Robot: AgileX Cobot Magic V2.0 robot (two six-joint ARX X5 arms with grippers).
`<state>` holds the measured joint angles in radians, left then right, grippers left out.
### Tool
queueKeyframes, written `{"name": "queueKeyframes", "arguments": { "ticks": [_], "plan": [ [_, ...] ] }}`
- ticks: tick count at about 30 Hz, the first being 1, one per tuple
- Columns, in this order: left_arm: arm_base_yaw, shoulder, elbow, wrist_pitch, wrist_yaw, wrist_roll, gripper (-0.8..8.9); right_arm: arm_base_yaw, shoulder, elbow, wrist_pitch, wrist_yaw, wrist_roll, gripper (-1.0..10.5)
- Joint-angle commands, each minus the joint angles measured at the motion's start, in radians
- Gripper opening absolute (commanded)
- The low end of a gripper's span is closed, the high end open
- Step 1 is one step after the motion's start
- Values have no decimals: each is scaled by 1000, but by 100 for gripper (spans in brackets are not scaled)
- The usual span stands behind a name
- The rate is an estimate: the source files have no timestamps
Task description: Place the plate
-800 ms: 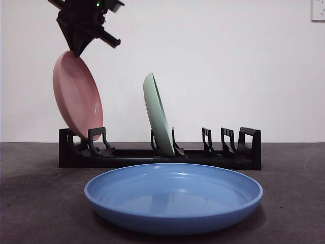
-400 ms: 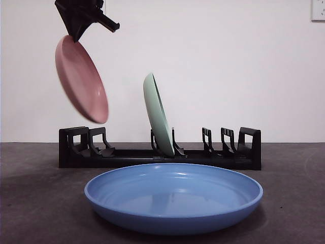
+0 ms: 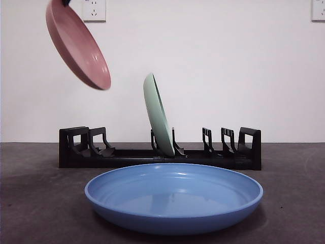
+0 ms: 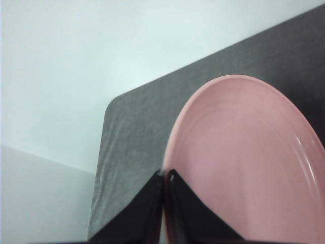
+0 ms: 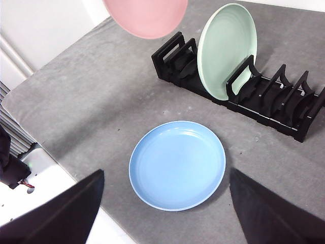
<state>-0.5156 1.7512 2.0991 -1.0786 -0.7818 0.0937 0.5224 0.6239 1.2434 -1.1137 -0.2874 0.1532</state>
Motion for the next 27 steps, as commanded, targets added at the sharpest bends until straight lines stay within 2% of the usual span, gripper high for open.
{"name": "queueKeyframes", "arguments": {
  "ticks": [1, 12, 23, 27],
  "plan": [
    [-22, -33, 34, -19, -2, -10, 9, 4, 4, 19, 13, 0, -13, 393],
    [-68, -166, 34, -237, 190, -174, 9, 4, 4, 19, 13, 0, -8, 393],
    [-198, -268, 31, -322, 313, -254, 9, 4, 4, 19, 12, 0, -3, 393],
    [-254, -288, 5, -328, 320, -275, 9, 4, 4, 19, 11, 0, -3, 393]
  ]
}}
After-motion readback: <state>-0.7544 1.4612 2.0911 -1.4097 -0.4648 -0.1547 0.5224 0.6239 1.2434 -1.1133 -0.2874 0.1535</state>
